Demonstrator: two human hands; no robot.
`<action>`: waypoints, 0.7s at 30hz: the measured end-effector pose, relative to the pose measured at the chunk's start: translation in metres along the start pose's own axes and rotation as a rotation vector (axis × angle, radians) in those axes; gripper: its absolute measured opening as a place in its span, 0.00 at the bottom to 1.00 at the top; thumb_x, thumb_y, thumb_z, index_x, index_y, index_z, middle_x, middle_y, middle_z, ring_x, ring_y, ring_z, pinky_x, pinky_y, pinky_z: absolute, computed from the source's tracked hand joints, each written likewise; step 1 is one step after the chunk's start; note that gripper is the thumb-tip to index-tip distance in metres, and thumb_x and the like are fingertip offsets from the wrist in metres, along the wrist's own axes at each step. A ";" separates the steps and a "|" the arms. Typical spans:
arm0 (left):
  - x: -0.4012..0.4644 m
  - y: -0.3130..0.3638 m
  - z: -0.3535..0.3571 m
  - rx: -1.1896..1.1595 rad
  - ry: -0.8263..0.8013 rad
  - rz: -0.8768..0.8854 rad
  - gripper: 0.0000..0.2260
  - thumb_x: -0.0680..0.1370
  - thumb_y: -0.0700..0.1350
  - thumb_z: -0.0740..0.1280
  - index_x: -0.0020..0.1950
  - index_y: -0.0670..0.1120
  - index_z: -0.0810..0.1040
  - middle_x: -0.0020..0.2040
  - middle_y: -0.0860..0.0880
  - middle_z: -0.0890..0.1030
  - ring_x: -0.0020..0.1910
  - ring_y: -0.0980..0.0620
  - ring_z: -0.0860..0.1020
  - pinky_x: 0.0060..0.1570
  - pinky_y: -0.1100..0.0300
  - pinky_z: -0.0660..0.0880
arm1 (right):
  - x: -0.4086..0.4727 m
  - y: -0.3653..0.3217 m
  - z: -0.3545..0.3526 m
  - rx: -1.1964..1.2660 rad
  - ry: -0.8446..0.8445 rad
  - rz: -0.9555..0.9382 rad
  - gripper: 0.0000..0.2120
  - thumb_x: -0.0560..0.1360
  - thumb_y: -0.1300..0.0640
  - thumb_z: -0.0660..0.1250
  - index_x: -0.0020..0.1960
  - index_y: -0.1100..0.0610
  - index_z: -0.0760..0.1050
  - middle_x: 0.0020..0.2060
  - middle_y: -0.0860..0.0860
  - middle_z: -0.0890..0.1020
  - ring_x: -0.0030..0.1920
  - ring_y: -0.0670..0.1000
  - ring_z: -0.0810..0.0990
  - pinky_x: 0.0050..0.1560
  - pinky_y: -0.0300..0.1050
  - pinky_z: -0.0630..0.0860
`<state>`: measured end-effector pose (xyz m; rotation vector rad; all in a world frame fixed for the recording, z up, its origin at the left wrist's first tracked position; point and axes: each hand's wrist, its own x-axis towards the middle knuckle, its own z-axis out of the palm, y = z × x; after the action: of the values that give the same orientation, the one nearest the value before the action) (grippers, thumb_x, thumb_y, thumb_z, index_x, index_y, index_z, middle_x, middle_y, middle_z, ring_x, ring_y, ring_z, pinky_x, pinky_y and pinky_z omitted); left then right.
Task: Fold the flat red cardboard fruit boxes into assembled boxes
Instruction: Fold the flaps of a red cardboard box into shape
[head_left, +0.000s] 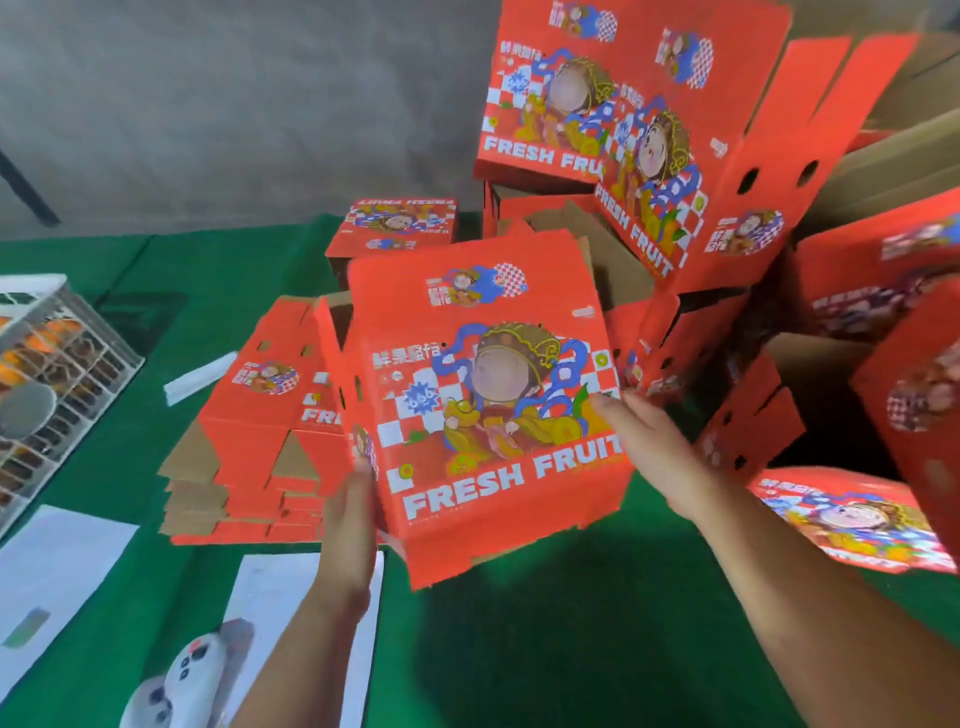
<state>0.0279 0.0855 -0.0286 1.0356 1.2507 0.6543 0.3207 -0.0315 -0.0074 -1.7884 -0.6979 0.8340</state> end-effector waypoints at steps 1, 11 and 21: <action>-0.006 0.003 0.007 -0.107 -0.079 -0.042 0.27 0.88 0.58 0.53 0.47 0.47 0.87 0.43 0.40 0.84 0.42 0.42 0.84 0.47 0.49 0.84 | -0.008 0.001 0.005 -0.017 -0.090 -0.010 0.16 0.83 0.43 0.65 0.69 0.45 0.78 0.64 0.40 0.82 0.61 0.38 0.80 0.68 0.43 0.72; -0.027 0.018 0.023 -0.269 -0.038 0.286 0.10 0.88 0.49 0.58 0.69 0.55 0.70 0.55 0.41 0.79 0.44 0.45 0.80 0.43 0.52 0.79 | -0.056 0.013 -0.009 0.162 0.157 -0.047 0.14 0.82 0.55 0.69 0.66 0.46 0.74 0.55 0.48 0.84 0.46 0.38 0.85 0.45 0.34 0.77; -0.044 0.021 0.012 0.034 -0.167 0.403 0.42 0.66 0.81 0.65 0.77 0.67 0.64 0.73 0.63 0.70 0.73 0.64 0.70 0.75 0.50 0.66 | -0.093 -0.036 -0.039 0.088 -0.140 -0.159 0.46 0.69 0.36 0.77 0.81 0.41 0.61 0.63 0.39 0.83 0.59 0.38 0.82 0.62 0.35 0.75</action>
<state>0.0319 0.0533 0.0099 1.3583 0.9168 0.8353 0.2937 -0.1132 0.0571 -1.5853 -0.8692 0.8745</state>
